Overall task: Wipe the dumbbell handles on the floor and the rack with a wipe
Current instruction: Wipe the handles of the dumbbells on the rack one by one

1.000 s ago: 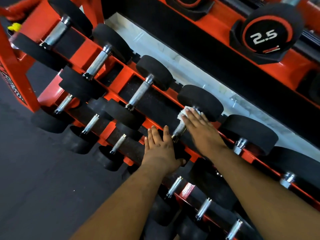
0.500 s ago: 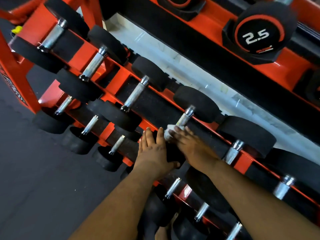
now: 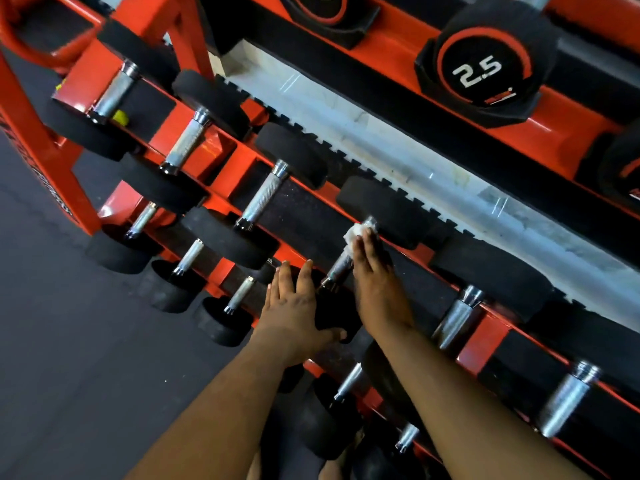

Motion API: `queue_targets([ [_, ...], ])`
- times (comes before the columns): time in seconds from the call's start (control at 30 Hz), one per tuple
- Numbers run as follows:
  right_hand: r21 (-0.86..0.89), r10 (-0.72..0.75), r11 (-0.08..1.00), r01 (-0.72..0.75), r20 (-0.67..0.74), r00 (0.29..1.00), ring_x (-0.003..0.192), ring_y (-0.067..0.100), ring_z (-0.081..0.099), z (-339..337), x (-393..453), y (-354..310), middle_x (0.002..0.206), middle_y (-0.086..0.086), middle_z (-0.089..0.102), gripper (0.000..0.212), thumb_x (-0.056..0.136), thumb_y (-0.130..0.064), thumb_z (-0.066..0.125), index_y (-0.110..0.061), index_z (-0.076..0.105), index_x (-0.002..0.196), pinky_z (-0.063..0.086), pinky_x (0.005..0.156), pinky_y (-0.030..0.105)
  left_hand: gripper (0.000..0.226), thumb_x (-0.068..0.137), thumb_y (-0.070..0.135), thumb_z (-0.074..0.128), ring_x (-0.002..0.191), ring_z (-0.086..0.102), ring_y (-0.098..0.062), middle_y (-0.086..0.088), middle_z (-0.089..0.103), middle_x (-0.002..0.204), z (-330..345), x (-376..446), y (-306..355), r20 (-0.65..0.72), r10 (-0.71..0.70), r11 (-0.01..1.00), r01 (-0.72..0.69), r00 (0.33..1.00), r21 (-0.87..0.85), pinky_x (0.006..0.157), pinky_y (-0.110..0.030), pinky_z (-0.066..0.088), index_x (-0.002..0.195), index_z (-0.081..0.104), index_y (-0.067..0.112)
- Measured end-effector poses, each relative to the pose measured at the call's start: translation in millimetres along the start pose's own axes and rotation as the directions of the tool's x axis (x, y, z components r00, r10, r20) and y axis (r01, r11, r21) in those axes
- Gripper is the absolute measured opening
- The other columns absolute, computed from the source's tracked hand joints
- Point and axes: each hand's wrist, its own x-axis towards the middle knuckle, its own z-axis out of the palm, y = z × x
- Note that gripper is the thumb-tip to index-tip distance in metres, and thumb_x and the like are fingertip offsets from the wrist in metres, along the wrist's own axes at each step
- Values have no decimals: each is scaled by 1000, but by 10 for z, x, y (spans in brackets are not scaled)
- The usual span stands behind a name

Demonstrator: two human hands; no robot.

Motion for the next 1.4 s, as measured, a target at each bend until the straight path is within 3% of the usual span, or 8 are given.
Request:
queue_targets([
  [0.1,227,138,964,-139,21,990,149,30,29,29,-11,-127,165,11,16,70,95,0,60,-12,30,157,39,116,41,135,72,59,83,155,-17,-31,-12,-22,167,-1,18,-8,3,-5,1000,5,1000,-10,126,-44,0,160,-15,29],
  [0.23,693,346,589,-415,248,905,137,15,49,-125,-172,-250,152,6,48,59,102,-13,54,-24,33,156,39,109,22,133,73,59,82,155,-16,-32,-12,-22,167,-1,7,-21,2,7,1000,-7,1000,-19,126,-45,1,160,-14,29],
  [0.43,851,469,105,-515,414,780,129,11,57,-69,189,-301,147,0,54,86,83,-41,66,-37,23,157,44,113,43,130,75,57,81,155,-15,-33,-15,-20,167,13,7,-59,-10,38,999,-38,999,-11,126,-45,-1,160,-12,28],
  [0.63,749,437,121,-651,549,713,108,19,70,-141,-10,-427,119,3,72,66,83,-37,68,-29,48,146,57,95,46,130,74,62,79,155,-20,-31,-17,-21,166,40,25,-82,-13,60,997,-61,998,-37,127,-44,-7,160,-12,27],
  [0.8,855,618,-133,-501,467,633,82,7,66,-181,454,-384,101,4,67,43,94,-16,66,-9,55,135,53,65,19,130,75,63,78,154,-22,-33,-20,-22,165,57,40,-98,-16,73,997,-73,997,-5,127,-48,-5,159,-14,26],
  [1.0,580,402,73,-811,727,557,85,23,74,-412,101,-558,94,9,76,14,96,-26,66,-14,69,102,61,77,40,130,76,61,77,153,-24,-33,-20,-25,164,46,43,-83,4,72,997,-72,997,-9,126,-48,-7,159,-17,26],
  [1.17,738,576,-388,-552,661,480,72,18,67,-457,465,-450,78,7,67,5,93,-12,66,-11,65,88,56,68,31,129,77,60,77,153,-23,-34,-20,-24,164,21,23,-75,-2,73,997,-73,997,6,127,-48,-6,159,-15,24],
  [1.4,817,631,-387,-427,573,524,84,12,67,-419,508,-452,79,-2,72,9,91,-6,66,-14,68,87,54,82,26,126,79,60,76,153,-24,-34,-20,-23,165,54,21,-94,-20,89,996,-89,996,-2,126,-47,-8,159,-14,25],
])
